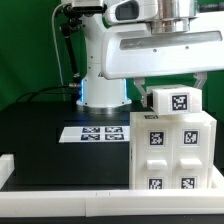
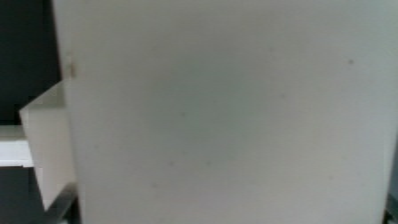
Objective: Assemble cabinet
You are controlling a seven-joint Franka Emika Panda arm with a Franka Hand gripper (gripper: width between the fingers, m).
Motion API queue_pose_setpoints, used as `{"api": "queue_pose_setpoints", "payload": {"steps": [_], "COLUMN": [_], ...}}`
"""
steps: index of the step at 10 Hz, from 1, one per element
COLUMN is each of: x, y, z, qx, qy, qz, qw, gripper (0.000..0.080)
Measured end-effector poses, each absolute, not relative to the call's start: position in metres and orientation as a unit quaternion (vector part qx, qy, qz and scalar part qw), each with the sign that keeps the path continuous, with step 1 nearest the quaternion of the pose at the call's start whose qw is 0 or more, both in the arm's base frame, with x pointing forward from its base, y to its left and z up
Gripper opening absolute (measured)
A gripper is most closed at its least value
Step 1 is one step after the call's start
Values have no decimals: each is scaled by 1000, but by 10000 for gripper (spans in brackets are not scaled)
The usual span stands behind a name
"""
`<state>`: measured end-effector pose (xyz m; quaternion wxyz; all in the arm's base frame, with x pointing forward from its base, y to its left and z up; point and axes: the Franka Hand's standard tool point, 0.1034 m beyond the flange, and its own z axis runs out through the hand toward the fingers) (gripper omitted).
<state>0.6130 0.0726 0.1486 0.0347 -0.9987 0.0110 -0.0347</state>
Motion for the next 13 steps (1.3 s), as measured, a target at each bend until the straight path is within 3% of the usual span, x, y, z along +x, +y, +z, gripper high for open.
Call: {"api": "queue_pose_setpoints", "payload": {"steps": [9,13], "x": [614,614], "y": [73,73], "z": [149,149], "qx": [-998,-984], "qy": [30,171], "qz": [-40,-38], "qw": [35,42], "gripper": [546,546]}}
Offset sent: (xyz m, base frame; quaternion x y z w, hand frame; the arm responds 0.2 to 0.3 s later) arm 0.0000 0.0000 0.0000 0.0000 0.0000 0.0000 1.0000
